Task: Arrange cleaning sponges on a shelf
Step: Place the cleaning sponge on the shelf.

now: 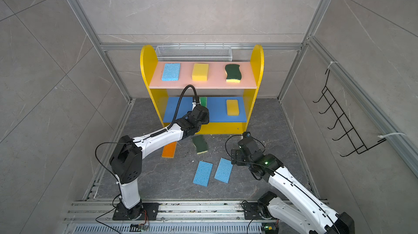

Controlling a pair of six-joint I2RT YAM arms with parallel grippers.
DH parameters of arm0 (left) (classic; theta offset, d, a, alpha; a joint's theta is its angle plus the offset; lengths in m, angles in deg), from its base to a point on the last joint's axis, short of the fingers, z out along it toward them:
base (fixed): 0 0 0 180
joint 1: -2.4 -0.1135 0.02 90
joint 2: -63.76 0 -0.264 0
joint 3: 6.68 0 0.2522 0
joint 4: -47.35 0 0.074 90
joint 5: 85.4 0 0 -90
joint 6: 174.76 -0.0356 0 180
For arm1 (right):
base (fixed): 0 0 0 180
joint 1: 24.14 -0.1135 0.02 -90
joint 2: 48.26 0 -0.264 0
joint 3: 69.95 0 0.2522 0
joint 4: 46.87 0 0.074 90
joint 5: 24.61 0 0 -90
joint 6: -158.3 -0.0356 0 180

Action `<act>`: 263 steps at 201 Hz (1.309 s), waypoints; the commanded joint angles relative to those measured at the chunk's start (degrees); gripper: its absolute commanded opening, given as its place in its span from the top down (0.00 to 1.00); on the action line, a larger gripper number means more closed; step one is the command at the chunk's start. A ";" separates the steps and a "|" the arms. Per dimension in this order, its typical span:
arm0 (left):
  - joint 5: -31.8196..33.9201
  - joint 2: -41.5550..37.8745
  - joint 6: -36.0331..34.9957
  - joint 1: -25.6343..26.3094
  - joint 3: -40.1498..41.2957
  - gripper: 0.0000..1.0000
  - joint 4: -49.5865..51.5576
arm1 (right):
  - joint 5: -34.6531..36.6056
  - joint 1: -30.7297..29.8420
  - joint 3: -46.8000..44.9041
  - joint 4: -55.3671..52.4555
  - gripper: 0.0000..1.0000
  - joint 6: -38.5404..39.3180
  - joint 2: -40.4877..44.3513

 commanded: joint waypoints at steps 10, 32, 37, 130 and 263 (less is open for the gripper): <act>0.66 2.16 -0.97 -0.23 -3.21 0.31 -1.70 | -0.21 -0.19 0.19 0.65 0.05 0.03 0.66; 0.20 3.18 -1.00 -0.23 -3.66 0.31 -1.53 | -0.13 -0.18 -0.07 0.62 0.05 -0.04 1.08; 0.19 3.37 -1.14 -0.23 -3.74 0.31 -1.47 | -0.12 -0.18 -0.07 0.67 0.05 -0.06 1.15; 1.14 5.46 -1.07 -0.23 -5.30 0.31 -1.63 | -0.47 -0.18 0.18 1.13 0.05 -0.08 -0.13; 3.27 8.79 2.25 -0.58 -9.96 0.22 3.76 | 0.40 -0.17 0.29 -0.11 0.05 0.28 0.48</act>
